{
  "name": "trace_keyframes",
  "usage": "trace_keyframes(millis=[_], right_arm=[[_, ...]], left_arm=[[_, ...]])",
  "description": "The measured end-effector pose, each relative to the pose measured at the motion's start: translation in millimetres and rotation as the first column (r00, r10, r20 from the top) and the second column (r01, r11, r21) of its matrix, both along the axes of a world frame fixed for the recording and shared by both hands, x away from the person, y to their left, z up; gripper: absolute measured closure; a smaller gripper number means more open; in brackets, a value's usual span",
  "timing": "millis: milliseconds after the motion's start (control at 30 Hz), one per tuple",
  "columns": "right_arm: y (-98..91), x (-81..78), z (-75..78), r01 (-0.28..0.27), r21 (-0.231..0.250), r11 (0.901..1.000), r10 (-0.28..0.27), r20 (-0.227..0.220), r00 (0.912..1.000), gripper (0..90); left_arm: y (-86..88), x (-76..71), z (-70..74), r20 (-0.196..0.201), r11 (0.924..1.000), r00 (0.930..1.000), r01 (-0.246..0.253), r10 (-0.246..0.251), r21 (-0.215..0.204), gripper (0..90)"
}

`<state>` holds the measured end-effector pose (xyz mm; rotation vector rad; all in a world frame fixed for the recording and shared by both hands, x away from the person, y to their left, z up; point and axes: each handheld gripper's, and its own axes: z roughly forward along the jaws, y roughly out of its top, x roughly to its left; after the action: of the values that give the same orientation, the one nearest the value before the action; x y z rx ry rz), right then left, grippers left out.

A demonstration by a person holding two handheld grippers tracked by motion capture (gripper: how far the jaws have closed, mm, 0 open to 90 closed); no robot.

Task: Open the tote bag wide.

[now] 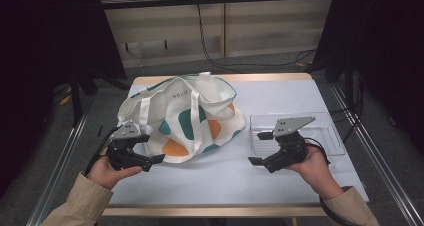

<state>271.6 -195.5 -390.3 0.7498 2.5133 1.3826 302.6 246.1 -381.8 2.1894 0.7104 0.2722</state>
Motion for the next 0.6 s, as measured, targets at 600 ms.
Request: trace_keyframes(millis=[600], right_arm=[[18.6, 20.0, 12.9, -0.012, 0.002, 0.9999, 0.012, -0.024, 0.9996, 19.8]], left_arm=[[10.6, 10.6, 16.9, -0.014, 0.9999, 0.9998, -0.015, 0.015, 0.003, 20.6]])
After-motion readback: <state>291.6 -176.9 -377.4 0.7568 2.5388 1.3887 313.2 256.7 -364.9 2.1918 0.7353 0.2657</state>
